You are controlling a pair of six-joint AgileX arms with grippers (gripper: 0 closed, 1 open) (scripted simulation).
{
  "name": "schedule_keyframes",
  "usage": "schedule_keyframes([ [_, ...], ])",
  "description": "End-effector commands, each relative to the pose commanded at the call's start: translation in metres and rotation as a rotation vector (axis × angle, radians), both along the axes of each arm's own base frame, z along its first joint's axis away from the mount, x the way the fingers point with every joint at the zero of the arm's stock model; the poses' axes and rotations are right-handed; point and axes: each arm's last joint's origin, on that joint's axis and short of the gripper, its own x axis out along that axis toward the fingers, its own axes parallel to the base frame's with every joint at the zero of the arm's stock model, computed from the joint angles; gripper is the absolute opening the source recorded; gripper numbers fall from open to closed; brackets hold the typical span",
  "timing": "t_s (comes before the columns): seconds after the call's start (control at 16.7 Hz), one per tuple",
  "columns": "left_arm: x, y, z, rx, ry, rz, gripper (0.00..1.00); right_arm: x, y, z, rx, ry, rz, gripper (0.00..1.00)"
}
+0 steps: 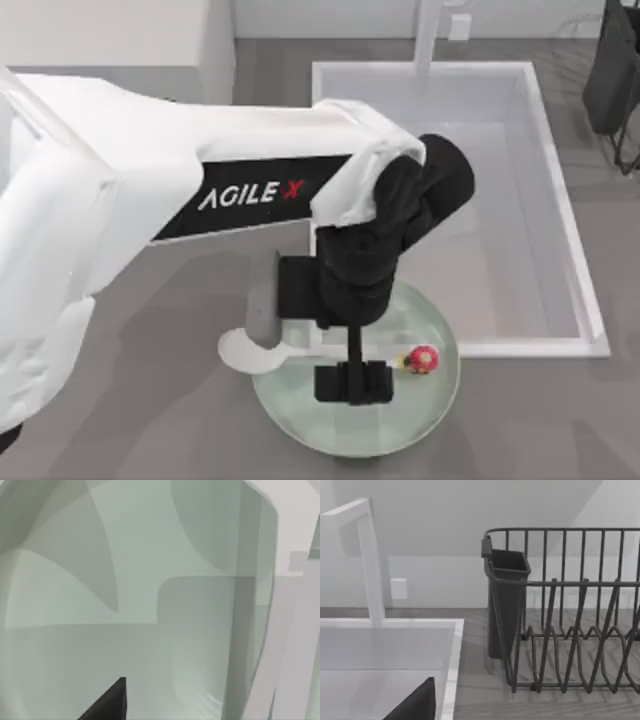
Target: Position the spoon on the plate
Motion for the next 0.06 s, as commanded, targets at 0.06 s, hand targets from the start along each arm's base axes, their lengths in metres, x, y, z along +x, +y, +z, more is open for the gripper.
schedule_keyframes([
  [0.06,0.0000,0.0000,0.0000,0.000,0.000,0.000,1.00,0.0000,0.0000,0.0000,0.000,0.000,0.000,1.00],
])
